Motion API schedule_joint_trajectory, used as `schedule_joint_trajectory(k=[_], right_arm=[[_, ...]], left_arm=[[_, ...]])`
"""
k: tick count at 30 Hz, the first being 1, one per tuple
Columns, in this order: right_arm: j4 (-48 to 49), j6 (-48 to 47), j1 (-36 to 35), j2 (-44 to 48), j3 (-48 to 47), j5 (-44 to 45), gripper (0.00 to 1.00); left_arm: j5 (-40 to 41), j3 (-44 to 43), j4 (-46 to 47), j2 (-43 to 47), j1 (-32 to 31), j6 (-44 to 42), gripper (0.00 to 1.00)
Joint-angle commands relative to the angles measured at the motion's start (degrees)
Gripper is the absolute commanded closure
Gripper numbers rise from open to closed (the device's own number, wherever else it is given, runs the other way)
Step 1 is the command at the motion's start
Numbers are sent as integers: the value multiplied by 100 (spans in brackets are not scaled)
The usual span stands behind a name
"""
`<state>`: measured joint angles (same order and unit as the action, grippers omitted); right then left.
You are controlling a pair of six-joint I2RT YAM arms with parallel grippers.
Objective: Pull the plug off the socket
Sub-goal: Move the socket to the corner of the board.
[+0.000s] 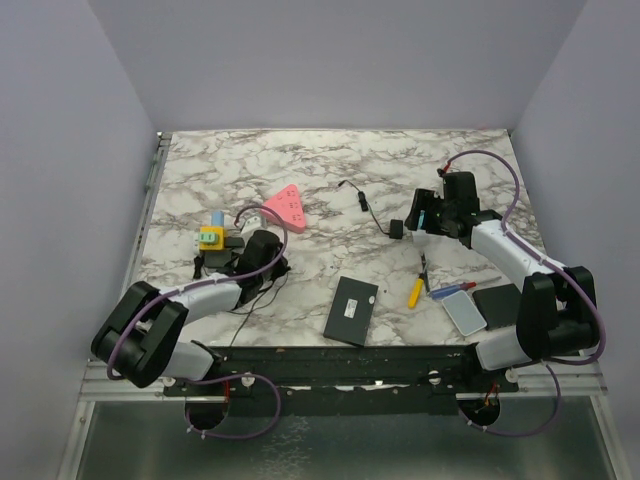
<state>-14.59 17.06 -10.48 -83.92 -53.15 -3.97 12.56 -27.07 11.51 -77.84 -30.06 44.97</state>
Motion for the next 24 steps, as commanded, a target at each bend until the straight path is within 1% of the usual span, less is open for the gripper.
schedule_joint_trajectory(k=[1,6,11,16,20,23,24], right_arm=[[88,-18,30,-72,9,-78,25],[89,7,33,-81,0,-78,25],[75,16,29,-72,-7,-78,25],[51,26,29,-47,-21,-60,25],[54,67,29,-14,-20,-56,25],[44,63,29,-3,-35,-60,25],[36,63,31,-2,-41,-60,25]], left_arm=[[212,-132,-35,11,-500,306,100],[362,-304,-88,-157,-1162,341,100],[546,-518,-91,-598,-1957,336,100],[586,-807,-96,-1020,-2553,249,100],[654,-1015,-103,-1228,-2850,156,100],[713,-1075,-105,-1247,-2908,120,100],[738,-1092,-126,-1226,-2911,87,98]])
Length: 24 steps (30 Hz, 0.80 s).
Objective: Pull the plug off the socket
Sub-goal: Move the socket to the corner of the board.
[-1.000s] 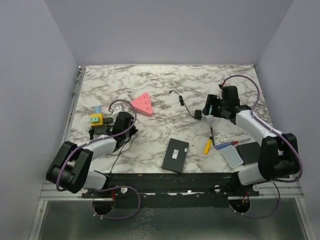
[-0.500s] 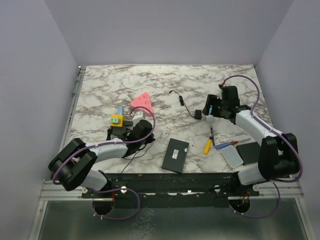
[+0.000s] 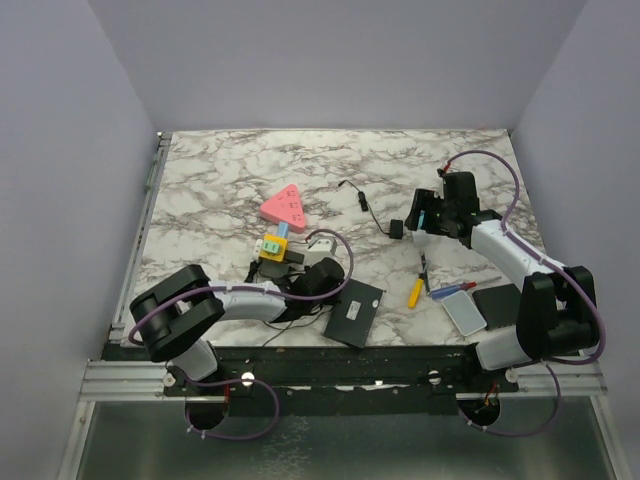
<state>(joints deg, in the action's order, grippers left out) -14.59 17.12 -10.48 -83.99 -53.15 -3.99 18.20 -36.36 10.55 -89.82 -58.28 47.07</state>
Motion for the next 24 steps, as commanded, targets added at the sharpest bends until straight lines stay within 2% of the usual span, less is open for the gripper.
schedule_joint_trajectory(k=[1,3,7,10,13,18,24], right_arm=[[28,60,29,13,-44,-58,25],[18,59,29,50,-53,-59,25],[34,37,29,143,-47,-83,23],[56,16,29,216,-39,-115,21],[94,-3,29,310,-10,-175,20],[68,-40,29,438,5,-229,19],[19,-57,29,557,9,-299,18]], left_arm=[[216,-180,-61,15,-85,-162,93],[318,-260,-199,167,-87,-302,77],[694,-513,-653,569,-88,-720,32],[863,-824,-1024,844,-94,-1188,17],[891,-1209,-1548,998,-43,-1599,10],[442,-1751,-2308,1140,368,-2058,7],[-111,-2075,-3046,1351,1519,-2729,1]])
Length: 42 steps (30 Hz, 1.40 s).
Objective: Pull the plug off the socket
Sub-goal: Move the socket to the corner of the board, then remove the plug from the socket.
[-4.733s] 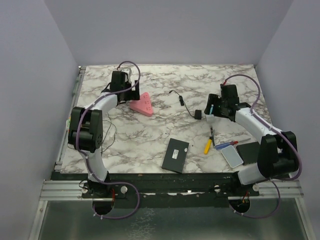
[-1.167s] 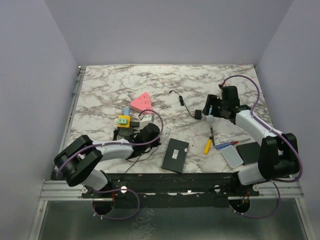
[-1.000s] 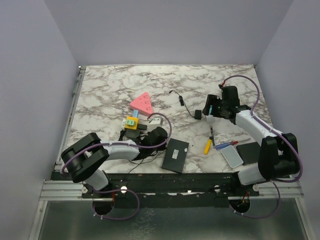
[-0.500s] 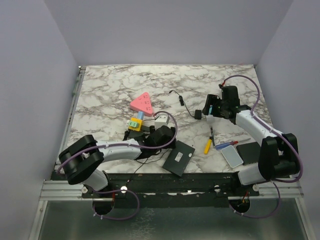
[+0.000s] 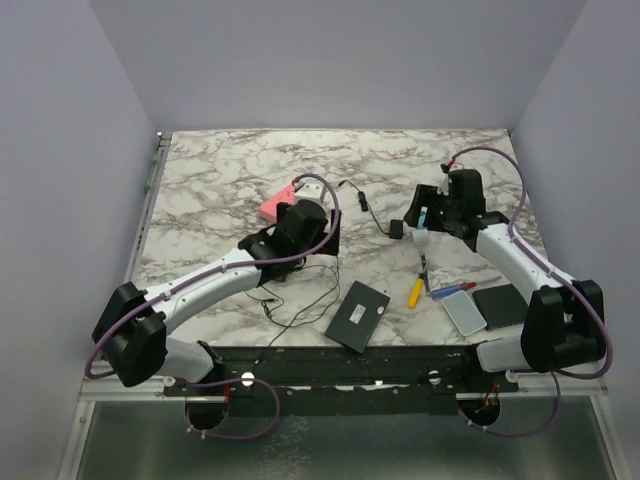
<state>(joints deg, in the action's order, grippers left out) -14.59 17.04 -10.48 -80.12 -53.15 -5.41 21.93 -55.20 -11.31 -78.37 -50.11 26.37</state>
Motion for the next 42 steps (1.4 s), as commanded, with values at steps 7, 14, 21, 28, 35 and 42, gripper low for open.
schedule_joint_trajectory(k=[7,14,21,28,35,42], right_arm=[[-70,-69,29,193,-47,-272,18],[-35,-58,29,213,-32,-439,18],[25,-47,29,81,-58,-588,18],[75,-40,29,-2,-45,-610,18],[113,-28,33,-54,-22,-615,18],[164,29,29,-146,-23,-634,19]], left_arm=[[-1201,-155,-1313,198,2078,-1215,1],[-2057,51,-1321,85,3117,-1358,1],[-3061,272,-1133,-89,3305,-1269,1],[-2948,388,-1027,-148,3301,-1321,1],[-2706,470,-978,-367,3306,-1369,1],[-2737,484,-799,-393,3297,-1404,1]])
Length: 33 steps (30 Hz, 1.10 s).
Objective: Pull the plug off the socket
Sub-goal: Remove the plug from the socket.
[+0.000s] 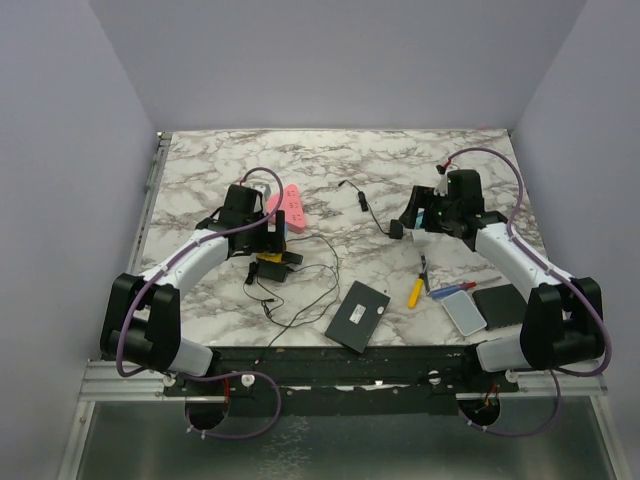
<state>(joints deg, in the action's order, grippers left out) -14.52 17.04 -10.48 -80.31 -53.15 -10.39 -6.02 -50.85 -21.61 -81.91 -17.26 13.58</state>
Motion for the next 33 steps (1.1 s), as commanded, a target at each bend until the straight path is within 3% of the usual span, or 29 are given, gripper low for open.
schedule_joint_trajectory(k=[1,14,23,28,33], right_arm=[[164,32,29,-148,-15,-140,19],[193,62,29,-184,-31,-185,19],[250,102,33,-27,14,-347,20],[375,122,29,229,102,-964,21],[462,341,29,701,196,-1858,24]], left_arm=[[64,57,244,-52,11,-146,1],[173,40,321,-297,-138,-430,3],[93,111,398,-229,-240,-588,40],[-144,216,584,59,-341,-710,59],[-622,382,969,684,-493,-893,67]])
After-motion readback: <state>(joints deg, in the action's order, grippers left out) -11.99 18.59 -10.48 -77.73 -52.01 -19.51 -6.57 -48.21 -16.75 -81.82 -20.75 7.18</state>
